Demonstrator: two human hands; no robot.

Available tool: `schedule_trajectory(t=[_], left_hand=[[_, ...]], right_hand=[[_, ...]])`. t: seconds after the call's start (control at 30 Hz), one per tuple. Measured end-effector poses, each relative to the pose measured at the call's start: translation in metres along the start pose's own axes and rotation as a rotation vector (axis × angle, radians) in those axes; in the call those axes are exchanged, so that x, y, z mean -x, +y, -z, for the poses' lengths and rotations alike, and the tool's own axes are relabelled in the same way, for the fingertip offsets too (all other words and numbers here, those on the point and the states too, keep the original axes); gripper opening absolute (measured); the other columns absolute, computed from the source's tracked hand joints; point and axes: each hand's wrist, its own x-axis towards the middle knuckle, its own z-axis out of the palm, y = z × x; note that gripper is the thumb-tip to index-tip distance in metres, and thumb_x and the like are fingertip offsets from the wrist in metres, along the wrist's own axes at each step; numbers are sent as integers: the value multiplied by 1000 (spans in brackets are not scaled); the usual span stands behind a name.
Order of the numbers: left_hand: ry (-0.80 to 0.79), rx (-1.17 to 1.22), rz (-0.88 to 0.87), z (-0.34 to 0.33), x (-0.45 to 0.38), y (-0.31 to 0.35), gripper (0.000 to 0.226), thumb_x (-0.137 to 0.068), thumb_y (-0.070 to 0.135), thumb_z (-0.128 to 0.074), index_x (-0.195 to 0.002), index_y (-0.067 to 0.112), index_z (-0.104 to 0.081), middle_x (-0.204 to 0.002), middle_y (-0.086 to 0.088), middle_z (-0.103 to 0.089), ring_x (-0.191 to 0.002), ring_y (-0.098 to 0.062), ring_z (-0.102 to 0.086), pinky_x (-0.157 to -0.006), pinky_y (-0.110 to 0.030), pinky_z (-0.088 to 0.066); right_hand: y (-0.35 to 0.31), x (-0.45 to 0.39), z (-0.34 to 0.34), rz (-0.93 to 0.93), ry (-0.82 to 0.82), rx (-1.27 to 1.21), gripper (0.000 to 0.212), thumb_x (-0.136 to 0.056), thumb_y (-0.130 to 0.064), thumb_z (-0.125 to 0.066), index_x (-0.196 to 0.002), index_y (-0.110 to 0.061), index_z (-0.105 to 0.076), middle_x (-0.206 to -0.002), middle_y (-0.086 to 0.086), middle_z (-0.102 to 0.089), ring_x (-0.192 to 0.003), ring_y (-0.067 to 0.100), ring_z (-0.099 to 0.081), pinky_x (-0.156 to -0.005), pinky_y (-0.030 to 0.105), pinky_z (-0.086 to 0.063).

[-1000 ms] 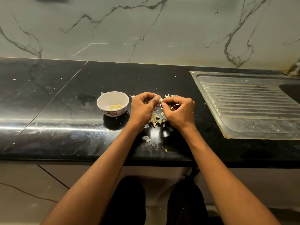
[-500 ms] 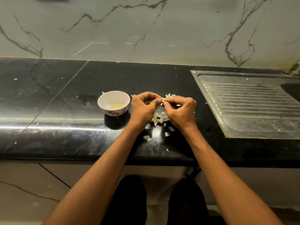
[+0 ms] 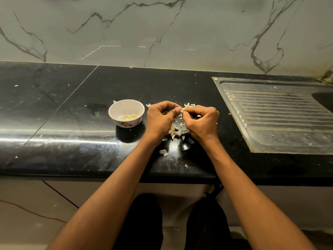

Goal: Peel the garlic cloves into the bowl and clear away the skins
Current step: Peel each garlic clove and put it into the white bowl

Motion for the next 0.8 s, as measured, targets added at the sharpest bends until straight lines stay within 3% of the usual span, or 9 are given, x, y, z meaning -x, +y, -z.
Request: schedule_trajectory(t=[0.23,0.6,0.8], left_hand=[[12,8,-17,-1,1,0,11,-89,9,-78,-100,8,-80,-86,-2,-78,-77,-8,-69,-69,-24,-56],[19,-16,-20,-1,2,2,7,-90,6,-76,-95,4,-80,-85,-7,-79,-81,-23,-76,-78,-34,-62],[-29,13,-8,-2,4,4,10,-91,5,-72,-97,2,-80,-87,-8,-79,-84,-23,-76,-74,-28,-59]], right_hand=[[-1,0,0,-46,26,-32,10,-79,-16,-75,-83,-13,-84,-74,-3,-77,-65,16,-74,-62,44,-61],[-2,0,1,-53,18,-19,9,-79,-9,-76,-82,-12,-83,-75,-3,-77,-65,13,-73,-62,37,-61],[-4,-1,3,-45,20,-20,7,-80,-8,-78,-82,-12,-83,-74,-3,-77,-65,13,-73,-61,30,-60]])
